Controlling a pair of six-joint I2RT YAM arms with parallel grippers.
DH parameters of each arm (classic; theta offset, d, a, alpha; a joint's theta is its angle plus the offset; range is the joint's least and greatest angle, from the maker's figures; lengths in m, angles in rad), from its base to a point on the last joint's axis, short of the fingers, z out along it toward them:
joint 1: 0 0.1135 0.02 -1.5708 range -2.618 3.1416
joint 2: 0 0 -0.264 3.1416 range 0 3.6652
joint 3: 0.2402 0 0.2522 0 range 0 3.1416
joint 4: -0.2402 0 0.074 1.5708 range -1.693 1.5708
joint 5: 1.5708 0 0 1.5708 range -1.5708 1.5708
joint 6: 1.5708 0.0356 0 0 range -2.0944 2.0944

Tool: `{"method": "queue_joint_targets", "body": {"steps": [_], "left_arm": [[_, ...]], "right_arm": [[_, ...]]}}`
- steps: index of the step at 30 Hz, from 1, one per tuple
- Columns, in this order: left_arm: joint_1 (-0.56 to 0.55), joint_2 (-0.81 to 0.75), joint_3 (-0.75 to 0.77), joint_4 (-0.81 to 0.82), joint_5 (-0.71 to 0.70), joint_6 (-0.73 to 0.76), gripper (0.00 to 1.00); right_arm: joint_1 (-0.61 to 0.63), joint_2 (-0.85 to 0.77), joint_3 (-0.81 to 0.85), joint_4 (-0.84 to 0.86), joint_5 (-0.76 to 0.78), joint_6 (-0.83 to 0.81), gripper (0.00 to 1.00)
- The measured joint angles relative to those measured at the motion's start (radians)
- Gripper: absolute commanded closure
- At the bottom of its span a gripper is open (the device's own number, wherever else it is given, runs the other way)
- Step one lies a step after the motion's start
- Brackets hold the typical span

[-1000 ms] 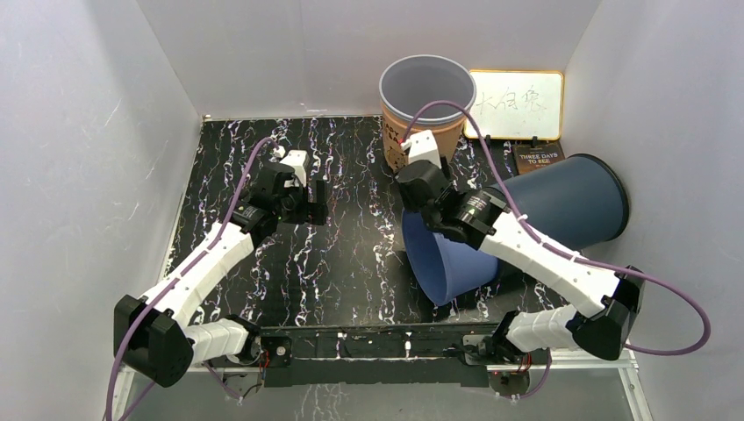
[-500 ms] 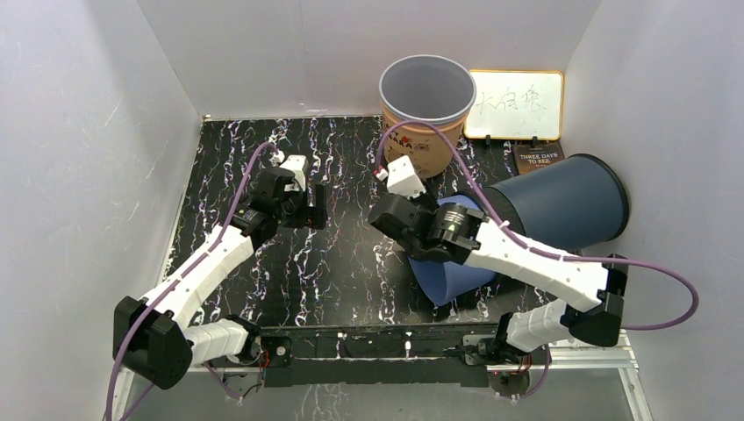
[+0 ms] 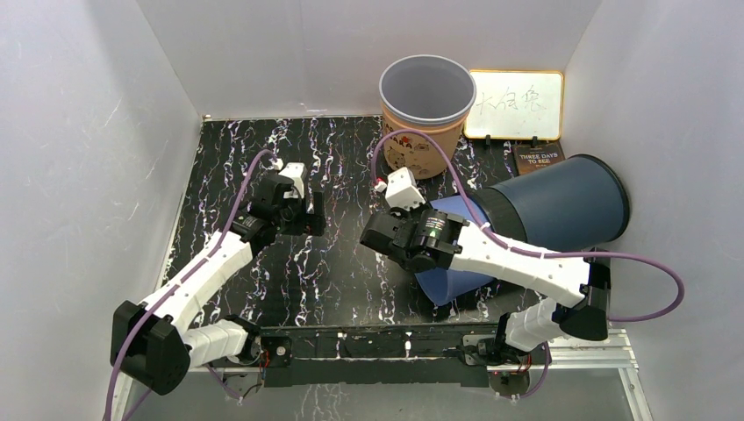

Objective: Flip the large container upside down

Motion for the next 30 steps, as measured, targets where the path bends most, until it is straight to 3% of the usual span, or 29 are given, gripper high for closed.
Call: {"method": "queue_joint_targets", "body": {"steps": [1,4,15,22,30], "left_arm": [[0.0,-0.002,-0.006,-0.001,0.0,-0.001,0.01],[0.0,-0.008,-0.018,-0.006,0.0,-0.005,0.02],[0.0,-0.069,0.018,-0.081,-0.063,-0.007,0.02],[0.0,-0.129,0.039,-0.103,-0.102,-0.008,0.02],[0.0,-0.142,0.03,-0.11,-0.117,-0.013,0.02]], "right_arm": [[0.002,0.0,-0.002,-0.001,0.005,0.0,0.82],[0.003,0.0,-0.011,0.008,0.018,0.0,1.0],[0.013,0.002,0.019,0.06,-0.066,-0.102,1.0],[0.037,-0.085,0.04,0.269,-0.299,-0.182,1.0],[0.072,-0.1,0.059,0.475,-0.436,-0.222,1.0]]}}
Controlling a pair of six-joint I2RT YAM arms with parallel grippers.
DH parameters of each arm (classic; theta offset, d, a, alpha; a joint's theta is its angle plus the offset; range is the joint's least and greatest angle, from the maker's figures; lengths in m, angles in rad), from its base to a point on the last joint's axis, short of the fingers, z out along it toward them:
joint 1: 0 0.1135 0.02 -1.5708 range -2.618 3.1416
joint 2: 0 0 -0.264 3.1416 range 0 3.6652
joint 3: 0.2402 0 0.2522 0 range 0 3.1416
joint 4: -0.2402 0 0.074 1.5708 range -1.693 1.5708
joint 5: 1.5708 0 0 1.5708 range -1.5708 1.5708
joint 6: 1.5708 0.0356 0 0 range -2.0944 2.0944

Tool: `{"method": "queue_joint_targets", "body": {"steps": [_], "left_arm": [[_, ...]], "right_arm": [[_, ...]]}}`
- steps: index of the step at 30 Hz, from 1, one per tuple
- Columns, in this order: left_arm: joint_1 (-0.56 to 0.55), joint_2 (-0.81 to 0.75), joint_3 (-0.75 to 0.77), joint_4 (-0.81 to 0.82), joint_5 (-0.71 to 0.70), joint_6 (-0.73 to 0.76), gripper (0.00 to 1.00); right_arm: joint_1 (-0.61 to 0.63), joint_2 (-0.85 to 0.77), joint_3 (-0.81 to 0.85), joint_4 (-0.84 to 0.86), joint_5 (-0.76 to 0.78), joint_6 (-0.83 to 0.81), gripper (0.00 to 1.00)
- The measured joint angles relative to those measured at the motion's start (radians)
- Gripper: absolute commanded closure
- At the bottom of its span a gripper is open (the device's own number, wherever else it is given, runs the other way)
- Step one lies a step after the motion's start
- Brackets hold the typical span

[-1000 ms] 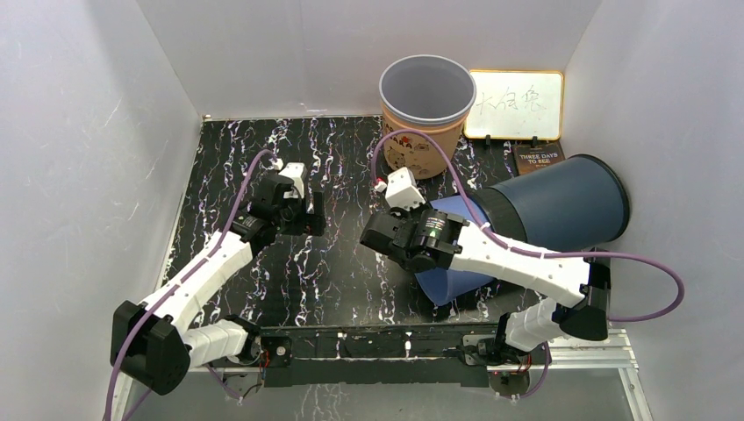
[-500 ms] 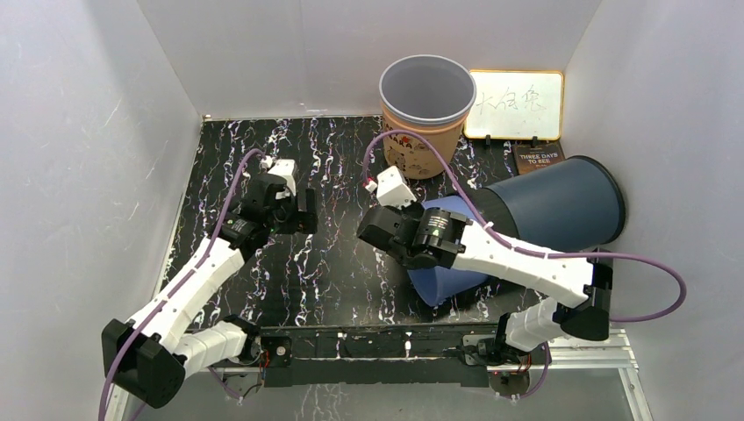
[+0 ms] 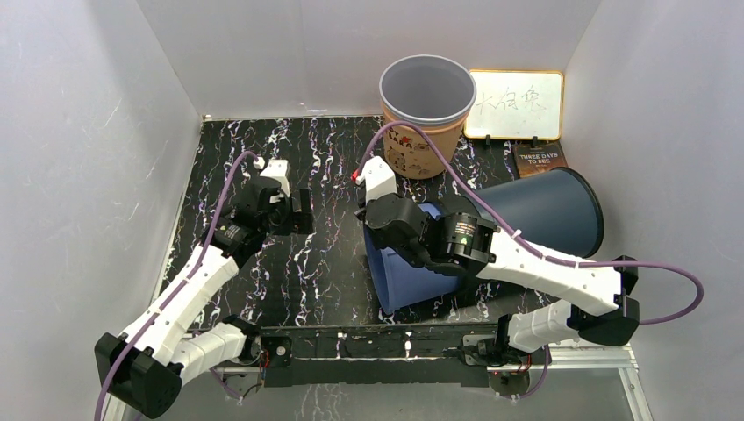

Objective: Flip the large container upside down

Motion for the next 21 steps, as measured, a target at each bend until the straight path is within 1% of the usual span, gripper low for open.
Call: {"method": "queue_joint_targets", "body": {"steps": [3,6,7,9,10,12,15,16,18,21], "left_arm": [[0.0,0.0,-0.005,0.0,-0.004,-0.003,0.01],[0.0,0.0,-0.006,-0.012,-0.01,-0.007,0.02],[0.0,0.0,-0.006,-0.021,-0.01,-0.011,0.02],[0.0,-0.004,-0.003,-0.038,0.006,-0.027,0.02],[0.0,-0.011,-0.002,-0.045,0.025,-0.041,0.02],[0.0,-0.038,-0.002,-0.041,0.08,-0.08,0.06],[0.0,-0.107,-0.007,0.015,0.196,-0.173,0.13],[0.0,-0.129,-0.012,0.048,0.244,-0.211,0.14],[-0.001,-0.151,-0.024,0.111,0.327,-0.28,0.14],[-0.026,-0.159,-0.071,0.217,0.409,-0.386,0.14]], "right_arm": [[0.0,-0.001,-0.003,0.056,-0.019,-0.012,1.0],[0.0,0.006,0.002,0.069,-0.004,-0.022,1.0],[0.0,0.013,0.007,0.067,0.02,-0.024,0.96],[0.0,0.022,0.01,0.065,0.069,-0.027,0.77],[0.0,0.025,0.01,0.061,0.099,-0.027,0.69],[0.0,0.026,0.007,0.059,0.161,-0.028,0.49],[-0.007,0.023,-0.003,0.068,0.259,-0.023,0.4],[-0.013,0.021,-0.009,0.069,0.281,-0.022,0.36],[-0.038,0.02,-0.01,0.069,0.31,-0.018,0.34],[-0.098,0.013,-0.01,0.073,0.324,-0.016,0.25]]}}
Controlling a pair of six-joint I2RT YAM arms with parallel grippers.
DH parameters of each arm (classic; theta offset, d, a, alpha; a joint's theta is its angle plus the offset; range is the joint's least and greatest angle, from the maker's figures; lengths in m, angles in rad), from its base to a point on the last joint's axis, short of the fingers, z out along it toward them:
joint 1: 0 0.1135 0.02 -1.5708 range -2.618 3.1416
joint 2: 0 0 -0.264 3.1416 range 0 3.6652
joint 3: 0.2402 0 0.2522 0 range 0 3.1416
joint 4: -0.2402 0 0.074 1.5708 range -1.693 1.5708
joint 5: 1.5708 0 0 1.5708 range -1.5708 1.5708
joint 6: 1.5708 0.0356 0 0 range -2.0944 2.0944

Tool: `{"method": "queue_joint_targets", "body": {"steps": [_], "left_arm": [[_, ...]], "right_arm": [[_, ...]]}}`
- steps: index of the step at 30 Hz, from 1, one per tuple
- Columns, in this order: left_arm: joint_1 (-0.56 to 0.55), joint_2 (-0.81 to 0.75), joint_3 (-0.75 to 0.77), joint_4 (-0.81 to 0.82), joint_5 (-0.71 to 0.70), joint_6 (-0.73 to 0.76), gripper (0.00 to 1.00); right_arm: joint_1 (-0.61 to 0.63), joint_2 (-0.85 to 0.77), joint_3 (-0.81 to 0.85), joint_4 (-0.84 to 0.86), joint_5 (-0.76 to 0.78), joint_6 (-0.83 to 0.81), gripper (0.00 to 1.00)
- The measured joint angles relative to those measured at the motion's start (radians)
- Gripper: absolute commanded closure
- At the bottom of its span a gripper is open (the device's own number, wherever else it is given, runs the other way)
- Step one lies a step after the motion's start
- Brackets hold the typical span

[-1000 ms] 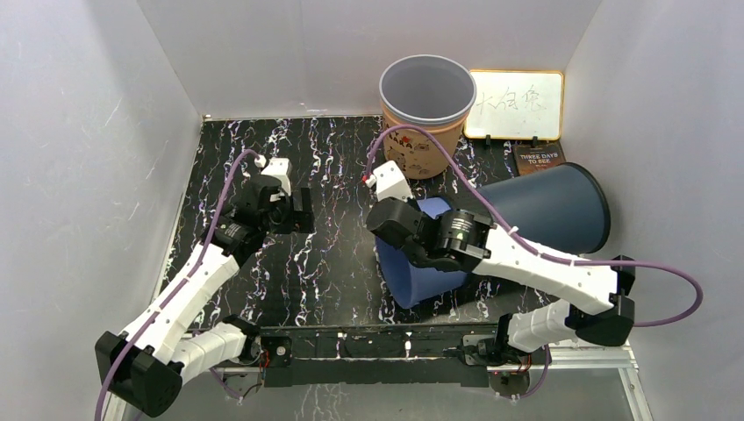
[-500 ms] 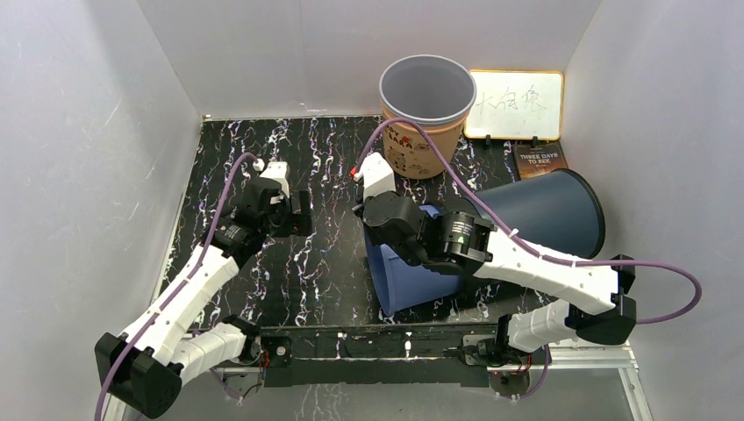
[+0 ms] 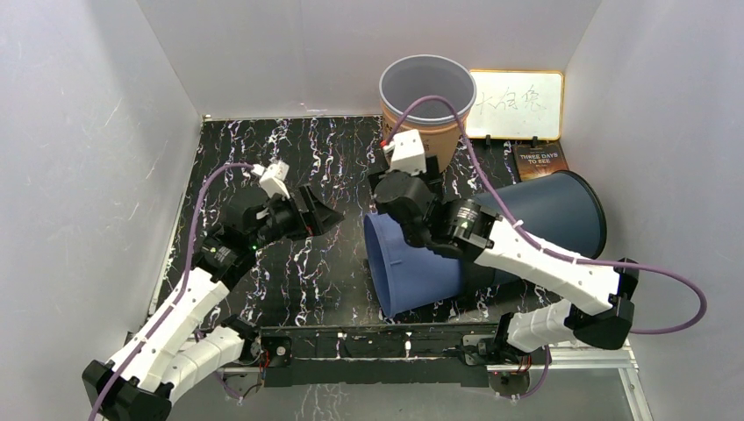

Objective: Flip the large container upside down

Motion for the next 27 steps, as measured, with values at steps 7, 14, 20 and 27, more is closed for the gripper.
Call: {"method": "queue_joint_targets", "body": {"steps": [7,14,20,27], "left_arm": [[-0.151,0.007,-0.102,0.19,0.031,-0.186,0.15],[-0.333,0.117,-0.125,0.365,-0.058,-0.286,0.18],[-0.407,0.223,-0.125,0.469,-0.116,-0.323,0.38],[-0.43,0.246,-0.122,0.541,-0.182,-0.357,0.95]], "right_arm": [[-0.207,-0.048,-0.063,0.043,-0.024,-0.003,0.24],[-0.359,-0.075,-0.133,0.092,-0.09,-0.012,0.24],[-0.407,-0.095,-0.182,0.12,-0.128,-0.026,0.24],[-0.441,-0.11,-0.233,0.132,-0.148,-0.035,0.25]]}}
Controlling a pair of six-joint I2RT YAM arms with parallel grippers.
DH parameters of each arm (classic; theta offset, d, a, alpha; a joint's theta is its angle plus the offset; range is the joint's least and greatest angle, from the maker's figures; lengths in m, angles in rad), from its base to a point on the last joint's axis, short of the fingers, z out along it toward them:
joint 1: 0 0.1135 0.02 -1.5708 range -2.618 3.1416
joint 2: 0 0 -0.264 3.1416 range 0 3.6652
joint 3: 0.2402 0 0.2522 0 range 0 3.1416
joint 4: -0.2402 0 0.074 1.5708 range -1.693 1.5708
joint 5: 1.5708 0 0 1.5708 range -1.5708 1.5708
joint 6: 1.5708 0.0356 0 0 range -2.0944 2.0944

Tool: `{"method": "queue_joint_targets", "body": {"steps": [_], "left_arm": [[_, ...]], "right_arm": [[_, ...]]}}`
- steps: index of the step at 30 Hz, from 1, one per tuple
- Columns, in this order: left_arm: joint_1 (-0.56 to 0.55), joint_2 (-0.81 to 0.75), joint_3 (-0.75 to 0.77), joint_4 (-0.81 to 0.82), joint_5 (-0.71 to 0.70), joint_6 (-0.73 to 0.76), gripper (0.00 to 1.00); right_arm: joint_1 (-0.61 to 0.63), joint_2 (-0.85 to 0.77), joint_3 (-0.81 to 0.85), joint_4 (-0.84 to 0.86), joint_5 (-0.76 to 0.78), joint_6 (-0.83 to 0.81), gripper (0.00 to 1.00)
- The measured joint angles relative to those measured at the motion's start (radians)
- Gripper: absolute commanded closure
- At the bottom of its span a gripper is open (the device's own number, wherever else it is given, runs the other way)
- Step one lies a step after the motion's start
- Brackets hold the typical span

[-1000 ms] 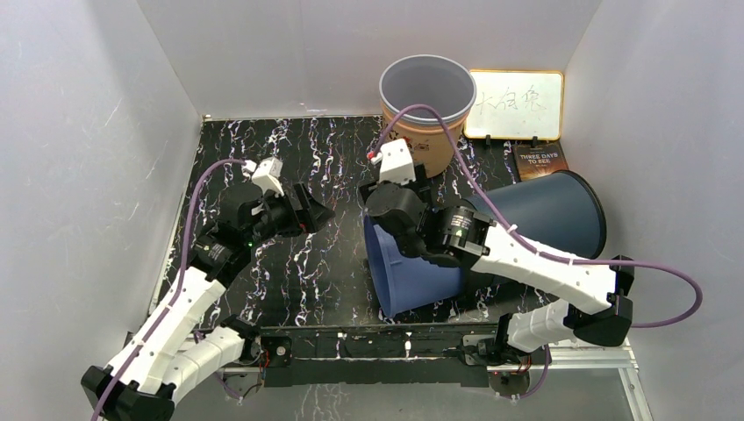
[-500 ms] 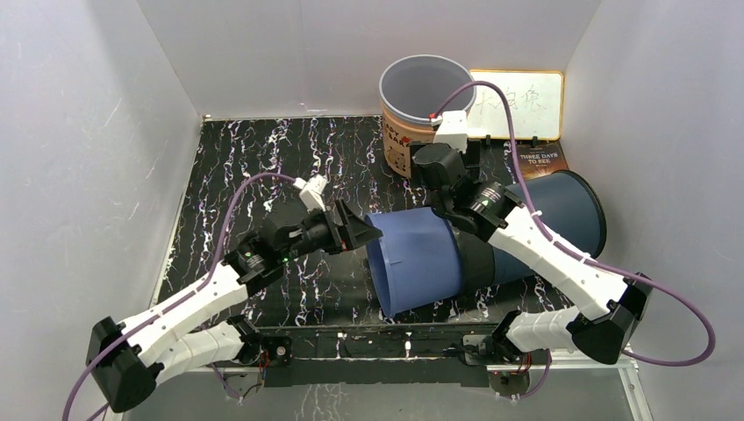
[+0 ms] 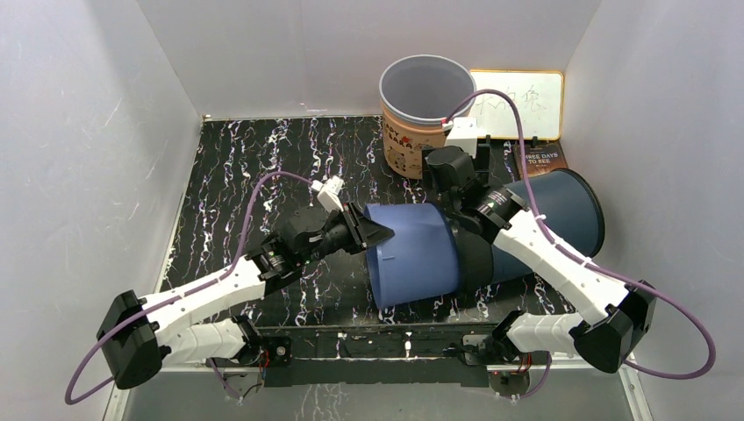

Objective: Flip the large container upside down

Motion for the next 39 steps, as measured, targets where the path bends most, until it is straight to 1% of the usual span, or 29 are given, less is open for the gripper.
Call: {"method": "queue_joint_targets", "body": {"steps": [1,3,6,11,16,21,25,27,30,33,39], "left_arm": [[-0.001,-0.008,0.0,-0.002,-0.008,-0.013,1.0],[-0.005,-0.025,-0.001,-0.006,-0.013,-0.031,1.0],[-0.01,-0.051,-0.003,-0.019,-0.058,-0.003,1.0],[-0.01,-0.128,-0.008,-0.129,-0.126,0.029,1.0],[-0.011,-0.305,-0.007,-0.329,-0.221,0.078,1.0],[-0.009,-0.461,0.014,-0.538,-0.388,0.117,1.0],[-0.006,-0.509,0.071,-0.69,-0.494,0.133,1.0],[-0.006,-0.509,0.091,-0.724,-0.521,0.143,1.0],[-0.006,-0.509,0.108,-0.746,-0.553,0.164,1.0],[-0.005,-0.509,0.107,-0.719,-0.562,0.201,1.0],[-0.005,-0.506,0.026,-0.499,-0.57,0.301,1.0]], "right_arm": [[-0.008,-0.005,-0.006,0.001,-0.002,0.0,0.25],[-0.021,-0.017,-0.021,0.001,-0.008,0.0,0.25],[-0.033,-0.043,-0.045,-0.003,-0.015,0.001,0.25],[-0.037,-0.081,-0.098,-0.006,-0.031,0.001,0.25],[-0.043,-0.085,-0.143,0.016,-0.043,0.005,0.25],[-0.05,-0.081,-0.144,0.029,-0.052,0.006,0.25],[-0.051,-0.076,-0.144,0.036,-0.062,0.006,0.26],[-0.051,-0.075,-0.144,0.037,-0.063,0.007,0.25],[-0.051,-0.075,-0.144,0.037,-0.064,0.006,0.26],[-0.051,-0.075,-0.144,0.037,-0.066,0.007,0.26],[-0.052,-0.075,-0.144,0.037,-0.068,0.008,0.26]]}}
